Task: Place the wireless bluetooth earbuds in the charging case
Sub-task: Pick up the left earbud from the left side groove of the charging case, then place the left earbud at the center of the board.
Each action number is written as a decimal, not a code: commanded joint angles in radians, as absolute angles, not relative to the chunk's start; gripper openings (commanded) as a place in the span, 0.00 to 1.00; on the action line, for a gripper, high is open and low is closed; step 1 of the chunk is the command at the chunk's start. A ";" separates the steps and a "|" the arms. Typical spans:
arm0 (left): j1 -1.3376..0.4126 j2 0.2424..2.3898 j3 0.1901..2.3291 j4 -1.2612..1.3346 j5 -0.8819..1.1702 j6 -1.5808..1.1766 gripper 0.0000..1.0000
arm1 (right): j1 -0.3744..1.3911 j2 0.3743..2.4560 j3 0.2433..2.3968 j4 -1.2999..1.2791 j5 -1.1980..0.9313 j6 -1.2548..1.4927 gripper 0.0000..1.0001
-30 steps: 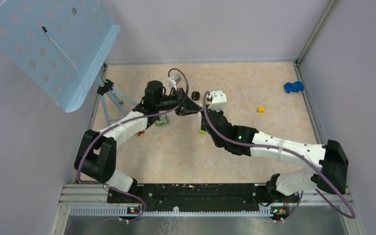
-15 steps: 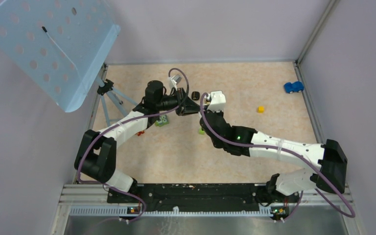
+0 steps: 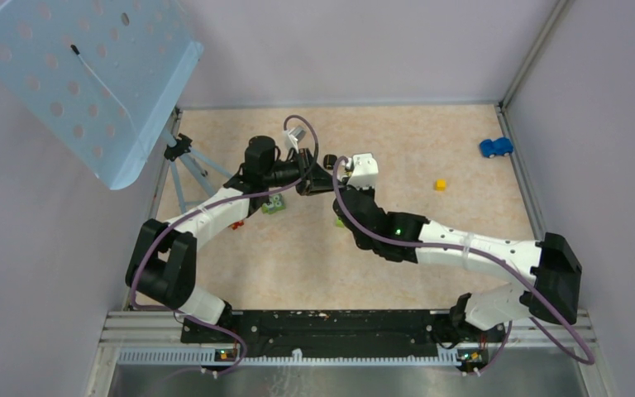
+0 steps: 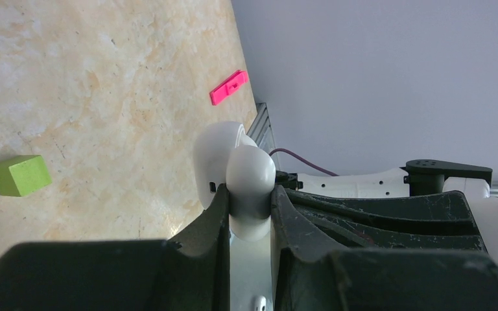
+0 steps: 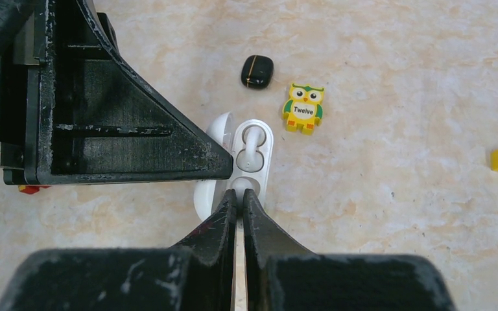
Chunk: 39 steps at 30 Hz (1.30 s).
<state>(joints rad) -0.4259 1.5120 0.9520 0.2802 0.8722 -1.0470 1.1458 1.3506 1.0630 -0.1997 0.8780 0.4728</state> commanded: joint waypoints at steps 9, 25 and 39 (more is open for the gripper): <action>-0.426 1.478 0.976 0.402 0.905 -1.101 0.00 | 1.158 1.332 1.047 -0.223 0.875 0.529 0.00; -0.407 1.494 1.012 0.289 0.880 -1.003 0.00 | 0.909 0.991 0.811 -0.068 0.386 0.636 0.00; -0.391 1.523 1.035 0.280 0.932 -0.960 0.00 | 0.456 0.858 0.630 0.213 -0.556 0.613 0.00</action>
<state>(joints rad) -0.3996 1.5146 0.9802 0.2607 0.8841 -1.0058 0.5621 0.8436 0.6445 0.0601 -0.1268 0.6079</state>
